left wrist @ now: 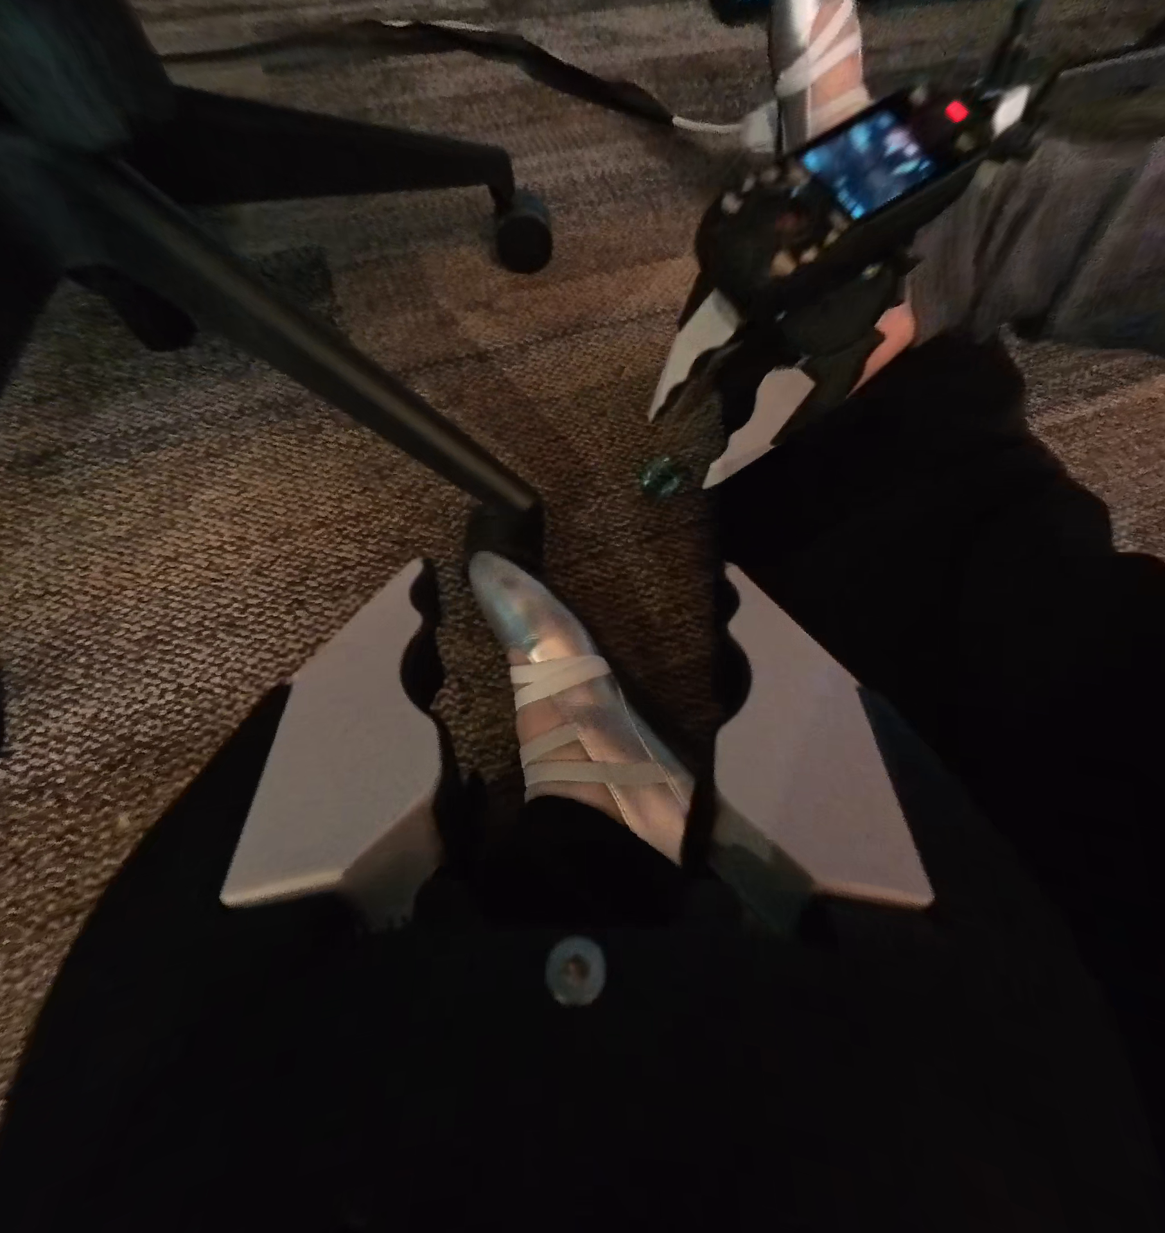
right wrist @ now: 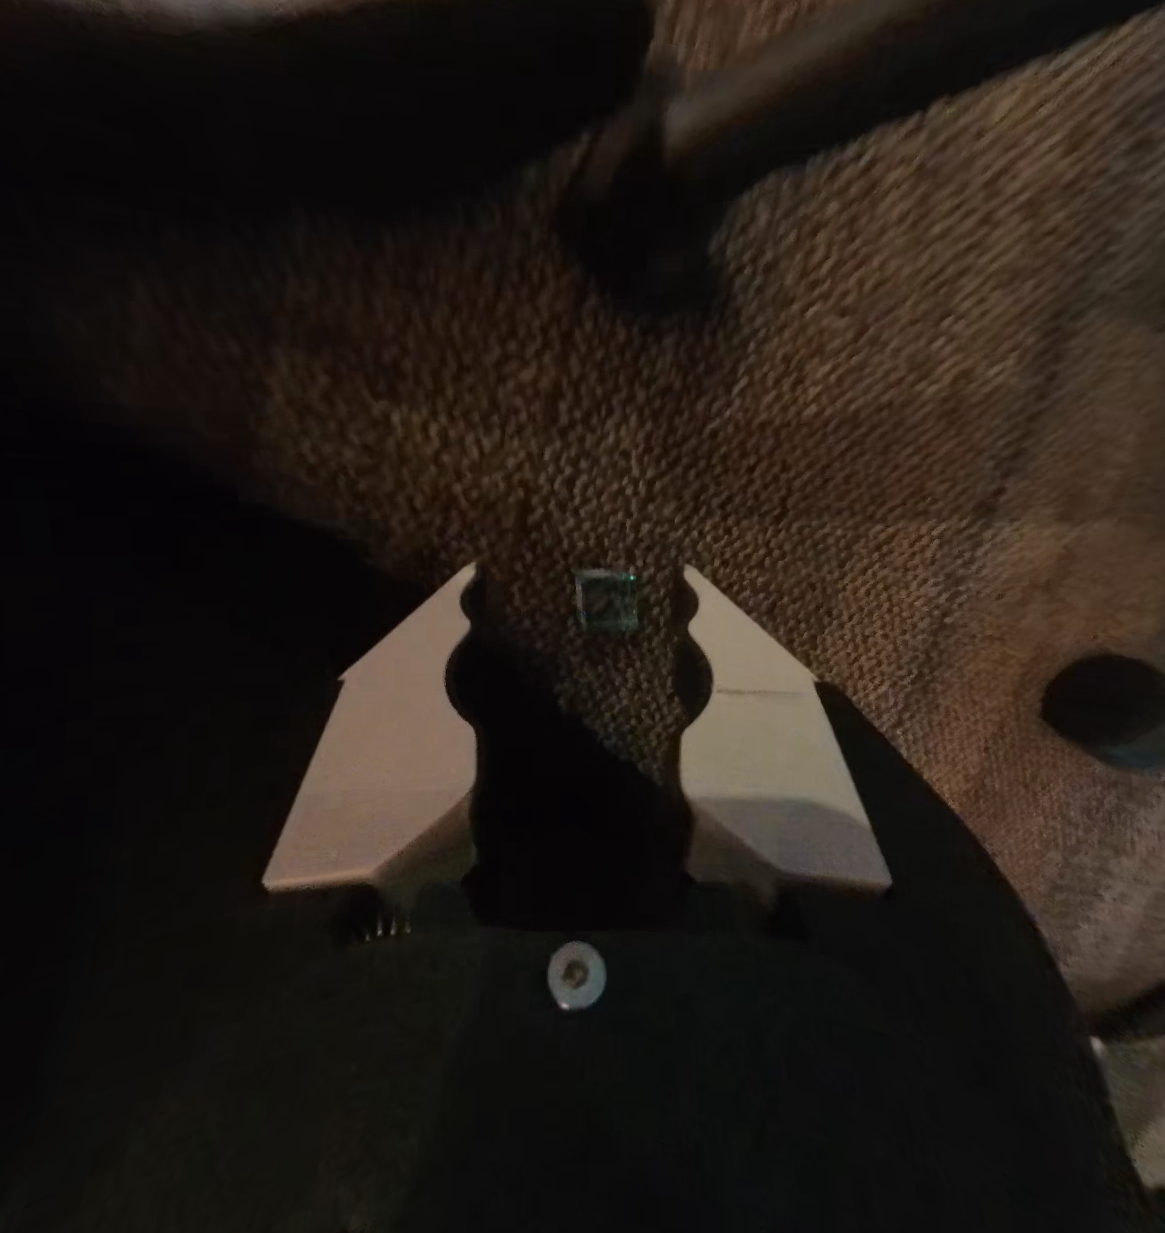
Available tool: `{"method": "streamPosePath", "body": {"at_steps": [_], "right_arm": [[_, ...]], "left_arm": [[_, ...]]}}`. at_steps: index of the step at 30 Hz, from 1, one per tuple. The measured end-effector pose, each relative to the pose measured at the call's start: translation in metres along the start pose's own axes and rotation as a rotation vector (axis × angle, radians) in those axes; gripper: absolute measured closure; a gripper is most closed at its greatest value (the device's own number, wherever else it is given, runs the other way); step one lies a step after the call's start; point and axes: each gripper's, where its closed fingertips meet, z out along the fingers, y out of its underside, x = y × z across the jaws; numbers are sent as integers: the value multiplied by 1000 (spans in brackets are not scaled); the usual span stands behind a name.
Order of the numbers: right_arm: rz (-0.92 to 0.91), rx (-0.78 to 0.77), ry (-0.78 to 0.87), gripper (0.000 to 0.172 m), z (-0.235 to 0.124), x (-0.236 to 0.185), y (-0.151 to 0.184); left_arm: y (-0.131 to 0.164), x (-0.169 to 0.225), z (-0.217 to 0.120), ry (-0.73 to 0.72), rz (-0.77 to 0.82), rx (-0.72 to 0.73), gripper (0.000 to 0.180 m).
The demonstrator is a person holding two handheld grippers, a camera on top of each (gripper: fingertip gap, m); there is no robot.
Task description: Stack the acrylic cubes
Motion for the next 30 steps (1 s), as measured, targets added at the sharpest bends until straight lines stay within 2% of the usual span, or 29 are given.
{"method": "streamPosePath", "body": {"at_steps": [4,7,11,15,19,21,24,27,30], "right_arm": [[-33,-134,-80,118,34,1,33],[2,-145,-95,119,53,5,45],[100,-61,-112,123,69,13,38],[95,-144,-150,144,79,8,48],[180,-143,-147,145,63,5,38],[194,-73,-109,145,34,1,16],[175,41,-49,145,-41,-15,-32],[136,178,18,145,-140,-21,-91],[36,316,178,145,-248,15,-156]], "left_arm": [[9,-24,-11,-56,-1,28,101],[12,-51,-22,-101,-44,53,102],[15,-104,-39,-184,-107,77,102],[32,-156,-51,-235,-167,81,102],[54,-201,-57,-283,-245,115,98],[61,-214,-62,-285,-316,183,103],[77,-235,-67,-337,-366,268,105],[81,-247,-67,-340,-435,311,106],[66,-253,-72,-310,-502,409,106]]}}
